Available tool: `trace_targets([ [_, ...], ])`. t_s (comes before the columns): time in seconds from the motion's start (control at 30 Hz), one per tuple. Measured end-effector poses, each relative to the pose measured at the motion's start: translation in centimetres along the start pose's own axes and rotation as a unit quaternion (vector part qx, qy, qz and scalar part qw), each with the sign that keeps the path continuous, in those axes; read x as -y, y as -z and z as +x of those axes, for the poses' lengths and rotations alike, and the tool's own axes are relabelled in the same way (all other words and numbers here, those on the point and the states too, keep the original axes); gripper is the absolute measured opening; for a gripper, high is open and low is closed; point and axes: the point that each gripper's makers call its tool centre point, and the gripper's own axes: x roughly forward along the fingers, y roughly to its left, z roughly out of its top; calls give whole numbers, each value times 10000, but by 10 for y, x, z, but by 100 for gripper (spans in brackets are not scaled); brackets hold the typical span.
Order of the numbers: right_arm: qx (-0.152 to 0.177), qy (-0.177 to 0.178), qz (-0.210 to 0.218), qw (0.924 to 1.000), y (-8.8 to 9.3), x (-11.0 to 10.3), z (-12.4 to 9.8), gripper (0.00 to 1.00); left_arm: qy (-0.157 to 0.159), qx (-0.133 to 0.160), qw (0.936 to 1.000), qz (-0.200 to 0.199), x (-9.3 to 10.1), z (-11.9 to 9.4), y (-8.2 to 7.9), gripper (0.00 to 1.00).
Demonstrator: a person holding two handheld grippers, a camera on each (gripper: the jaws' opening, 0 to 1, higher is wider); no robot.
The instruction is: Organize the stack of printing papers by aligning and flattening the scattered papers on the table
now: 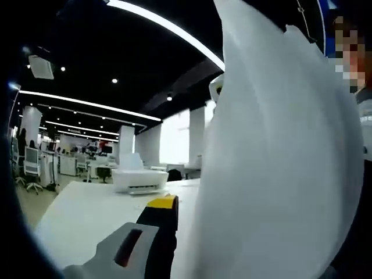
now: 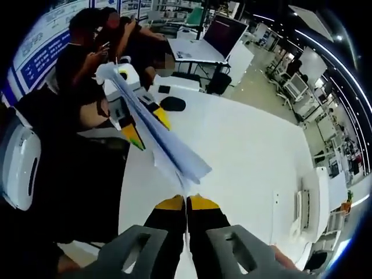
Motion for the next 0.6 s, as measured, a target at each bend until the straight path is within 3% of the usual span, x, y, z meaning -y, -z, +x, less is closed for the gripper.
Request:
trace_targets([
  [0.3,115,-10,-132,9998,-11,-4,3,0,1,-24,10000,4,0,1,1,32],
  [0.47,407,-156,-209,9988,-23,-10,-1,0,-13,-33,10000,13,-1,0,1,32],
  [0.6,428,-182,-358,9983,-28,-15,1,0,9,-47,10000,27,0,1,2,32],
])
